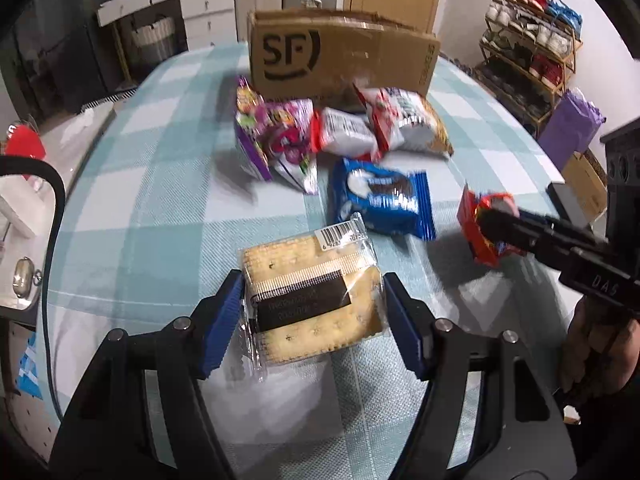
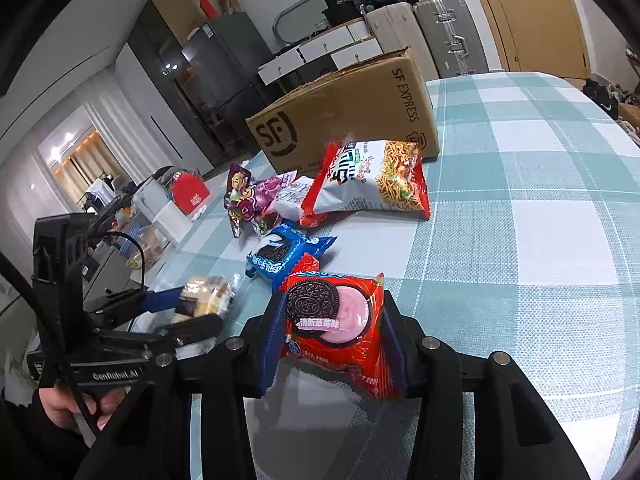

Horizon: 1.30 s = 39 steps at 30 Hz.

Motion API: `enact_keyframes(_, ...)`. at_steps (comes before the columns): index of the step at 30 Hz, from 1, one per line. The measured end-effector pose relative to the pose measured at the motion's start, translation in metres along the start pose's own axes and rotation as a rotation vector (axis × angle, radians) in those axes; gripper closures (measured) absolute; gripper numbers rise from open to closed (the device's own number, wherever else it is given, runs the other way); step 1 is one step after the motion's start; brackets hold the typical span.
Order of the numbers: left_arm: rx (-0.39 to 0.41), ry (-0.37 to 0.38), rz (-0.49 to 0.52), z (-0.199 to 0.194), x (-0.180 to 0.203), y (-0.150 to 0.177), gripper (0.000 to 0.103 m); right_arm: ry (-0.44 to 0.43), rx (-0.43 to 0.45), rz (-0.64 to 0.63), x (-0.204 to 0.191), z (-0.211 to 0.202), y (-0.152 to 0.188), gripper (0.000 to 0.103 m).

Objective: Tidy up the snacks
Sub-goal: 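Lift and carry the Oreo pack and cracker pack over the cardboard box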

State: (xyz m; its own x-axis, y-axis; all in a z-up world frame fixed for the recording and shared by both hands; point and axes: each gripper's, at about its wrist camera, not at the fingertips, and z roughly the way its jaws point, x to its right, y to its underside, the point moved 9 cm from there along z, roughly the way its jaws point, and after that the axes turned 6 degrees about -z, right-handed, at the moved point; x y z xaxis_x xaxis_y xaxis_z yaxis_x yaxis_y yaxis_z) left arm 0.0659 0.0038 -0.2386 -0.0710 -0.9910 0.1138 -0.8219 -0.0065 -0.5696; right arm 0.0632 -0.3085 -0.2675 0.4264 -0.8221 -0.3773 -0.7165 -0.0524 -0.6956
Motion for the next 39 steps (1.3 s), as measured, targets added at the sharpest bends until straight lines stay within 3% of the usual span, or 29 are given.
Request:
enact_keyframes(7,0.073,0.004,-0.003,-0.026,-0.004,-0.02,0.036,-0.013,0.013,0.038,0.0,-0.012,-0.004,0.058)
enact_keyframes(15,0.144,0.022,0.046,-0.054,-0.002,-0.055,0.036,-0.031,0.101,-0.069,-0.032,-0.05,-0.044,0.058)
enact_keyframes(20,0.196,0.052,0.065,-0.077,0.001,-0.088,0.036,-0.093,0.141,-0.051,-0.049,-0.075,-0.081,0.058)
enact_keyframes(26,0.292,0.08,0.091,-0.114,0.013,-0.133,0.036,-0.085,0.182,-0.038,-0.053,-0.102,-0.133,0.058)
enact_keyframes(36,0.292,0.137,0.13,-0.144,0.034,-0.219,0.036,-0.069,0.224,-0.101,-0.063,-0.119,-0.217,0.058)
enact_keyframes(39,0.315,0.119,0.133,-0.147,0.038,-0.251,0.036,-0.058,0.239,-0.143,-0.07,-0.118,-0.24,0.058)
